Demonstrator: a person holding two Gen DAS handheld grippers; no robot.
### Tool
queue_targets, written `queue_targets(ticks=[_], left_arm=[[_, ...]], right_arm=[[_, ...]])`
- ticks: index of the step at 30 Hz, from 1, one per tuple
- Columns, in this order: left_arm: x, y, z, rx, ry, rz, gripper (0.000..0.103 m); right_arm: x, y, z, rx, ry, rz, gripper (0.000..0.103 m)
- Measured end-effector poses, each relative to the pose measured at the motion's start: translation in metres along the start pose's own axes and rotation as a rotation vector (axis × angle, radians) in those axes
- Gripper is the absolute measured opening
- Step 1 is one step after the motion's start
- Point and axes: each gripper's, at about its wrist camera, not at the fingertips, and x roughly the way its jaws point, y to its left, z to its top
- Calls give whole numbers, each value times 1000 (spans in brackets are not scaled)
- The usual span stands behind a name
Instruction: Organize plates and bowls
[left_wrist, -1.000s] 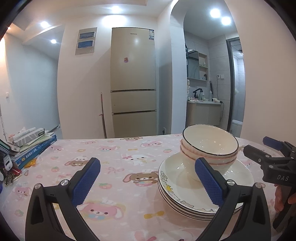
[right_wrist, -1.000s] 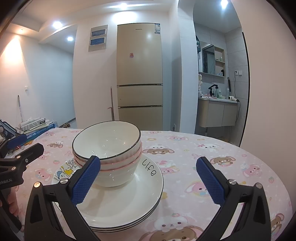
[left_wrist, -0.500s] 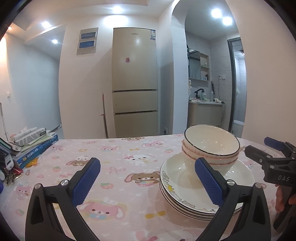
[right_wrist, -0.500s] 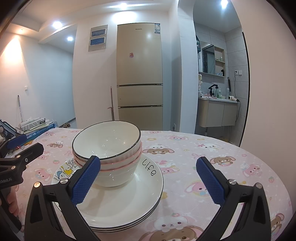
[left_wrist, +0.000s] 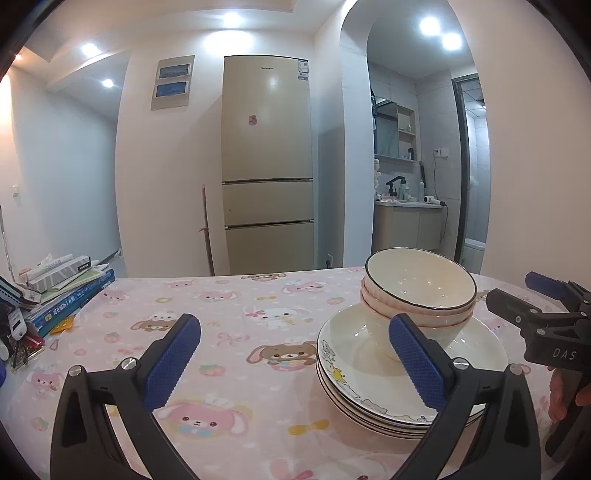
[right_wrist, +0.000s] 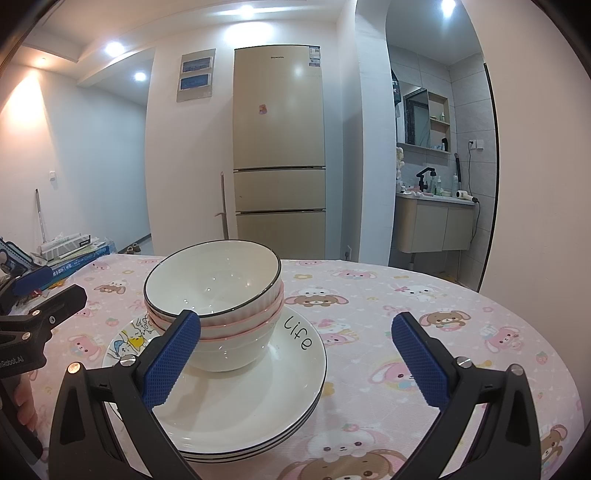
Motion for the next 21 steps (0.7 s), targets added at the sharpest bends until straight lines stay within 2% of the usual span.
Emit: queue_targets(ticks=[21], left_arm=[[1,-1,0,-1,3,-2,103]], right_arm=[[0,0,0,1,2,1,103]])
